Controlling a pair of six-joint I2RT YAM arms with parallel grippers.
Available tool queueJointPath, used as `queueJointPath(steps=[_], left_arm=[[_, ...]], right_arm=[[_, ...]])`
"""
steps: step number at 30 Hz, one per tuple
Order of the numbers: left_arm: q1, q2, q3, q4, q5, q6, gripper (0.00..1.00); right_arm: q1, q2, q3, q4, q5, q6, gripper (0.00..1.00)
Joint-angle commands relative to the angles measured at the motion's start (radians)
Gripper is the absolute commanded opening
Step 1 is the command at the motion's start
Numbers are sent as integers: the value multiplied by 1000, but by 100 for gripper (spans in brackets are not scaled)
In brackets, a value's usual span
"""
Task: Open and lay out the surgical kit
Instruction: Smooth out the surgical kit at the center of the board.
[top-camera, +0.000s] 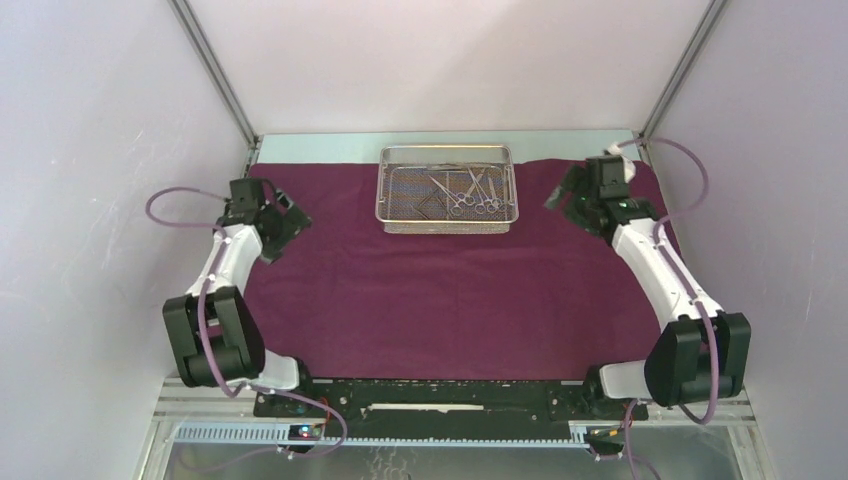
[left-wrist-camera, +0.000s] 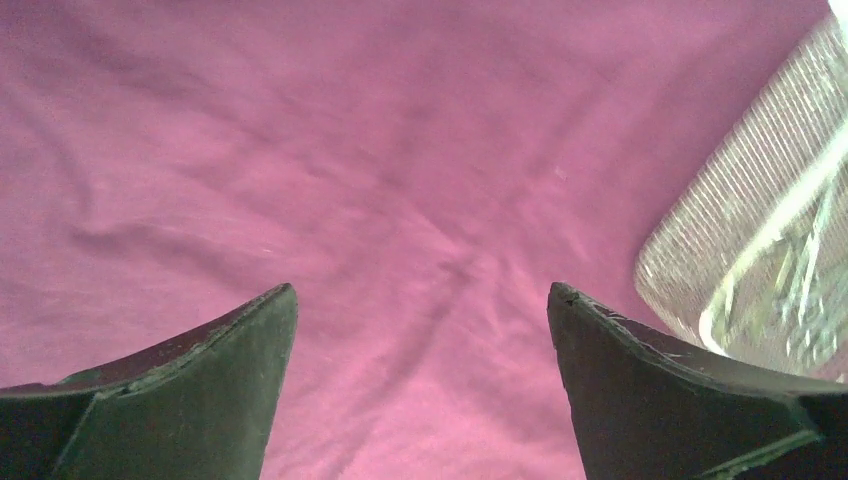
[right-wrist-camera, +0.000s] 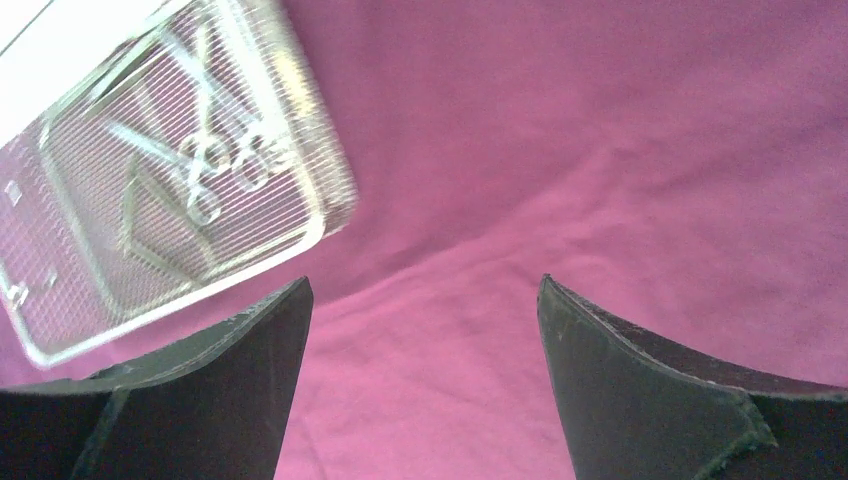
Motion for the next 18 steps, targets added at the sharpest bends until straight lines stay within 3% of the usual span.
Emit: queueJointPath(steps=[1, 7, 10, 14, 18], left_arm=[[-138, -93, 57, -20, 28, 78, 100], [-334, -166, 49, -43, 65, 140, 100], [-427, -179, 47, -51, 65, 162, 100], [-458, -154, 31, -17, 94, 114, 100], [-458, -49, 159, 1, -19, 100, 100]], right_arm=[[137, 71, 126, 4, 9, -85, 91], [270, 292, 350, 20, 35, -165, 88], [312, 434, 491, -7, 27, -215, 81], [378, 642, 734, -137, 111, -230, 75], [395, 716, 804, -179, 203, -217, 76]])
